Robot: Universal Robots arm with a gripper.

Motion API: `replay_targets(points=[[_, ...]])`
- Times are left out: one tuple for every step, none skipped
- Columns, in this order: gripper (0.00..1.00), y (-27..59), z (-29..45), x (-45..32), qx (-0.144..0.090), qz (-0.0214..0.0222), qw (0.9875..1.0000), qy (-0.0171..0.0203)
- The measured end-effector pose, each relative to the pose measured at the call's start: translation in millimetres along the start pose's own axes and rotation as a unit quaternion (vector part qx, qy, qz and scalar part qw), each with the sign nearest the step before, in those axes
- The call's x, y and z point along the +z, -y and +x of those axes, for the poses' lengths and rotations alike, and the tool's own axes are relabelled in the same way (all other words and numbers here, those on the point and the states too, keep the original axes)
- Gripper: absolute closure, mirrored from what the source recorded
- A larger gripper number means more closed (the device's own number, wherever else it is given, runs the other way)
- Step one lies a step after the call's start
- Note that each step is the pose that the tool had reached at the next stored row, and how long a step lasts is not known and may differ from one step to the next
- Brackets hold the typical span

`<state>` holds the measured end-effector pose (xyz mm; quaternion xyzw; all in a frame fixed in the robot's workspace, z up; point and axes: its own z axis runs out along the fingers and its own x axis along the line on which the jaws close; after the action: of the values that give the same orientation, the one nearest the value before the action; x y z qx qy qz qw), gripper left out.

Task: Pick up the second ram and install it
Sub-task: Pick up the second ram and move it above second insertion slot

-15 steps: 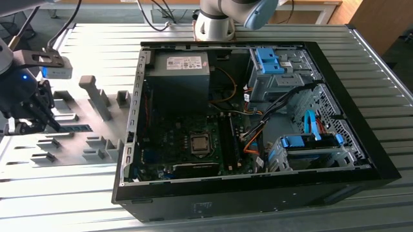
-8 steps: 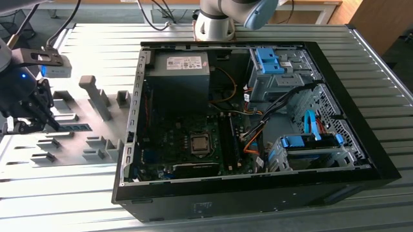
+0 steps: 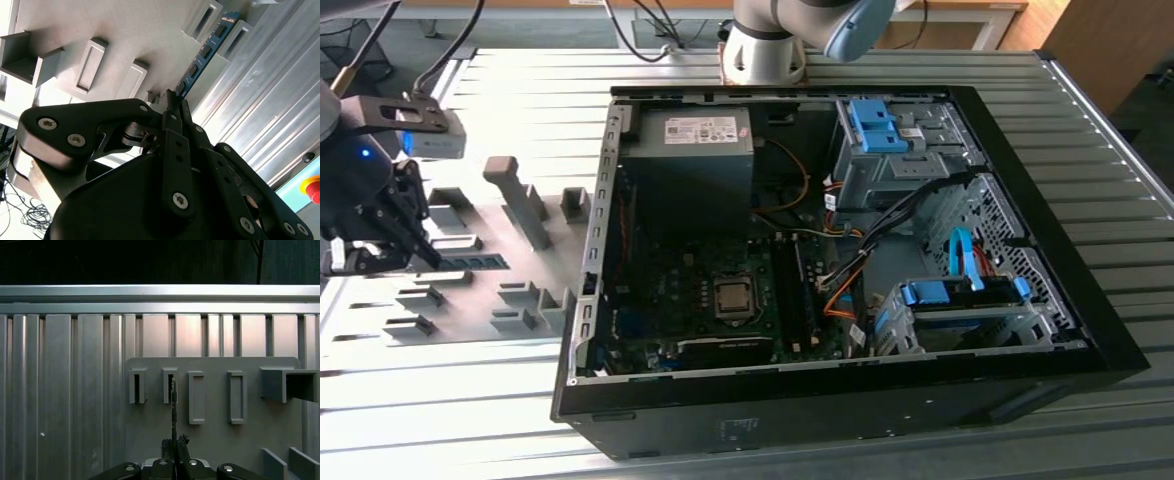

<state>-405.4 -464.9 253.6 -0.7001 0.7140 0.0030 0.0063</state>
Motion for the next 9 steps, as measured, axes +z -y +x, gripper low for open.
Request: replay_targets(points=[[0.86,0.0,0.0,-0.4,0.0,0.0001,1.0,0.0],[0.86,0.0,0.0,-0.9,0.0,0.0,1.0,0.0],[0.86,0.0,0.0,-1.3,0.0,0.0,1.0,0.0],[0.86,0.0,0.0,-1.7,0.0,0.0,1.0,0.0],[0.86,0.0,0.0,-2.0,0.0,0.0,1.0,0.0],[0.86,0.0,0.0,-2.2,0.0,0.0,1.0,0.0],[0.86,0.0,0.0,-2.3,0.0,0.0001,1.0,0.0],[0.86,0.0,0.0,-2.6,0.0,0.0,1.0,0.0],[0.86,0.0,0.0,-2.9,0.0,0.0,1.0,0.0]])
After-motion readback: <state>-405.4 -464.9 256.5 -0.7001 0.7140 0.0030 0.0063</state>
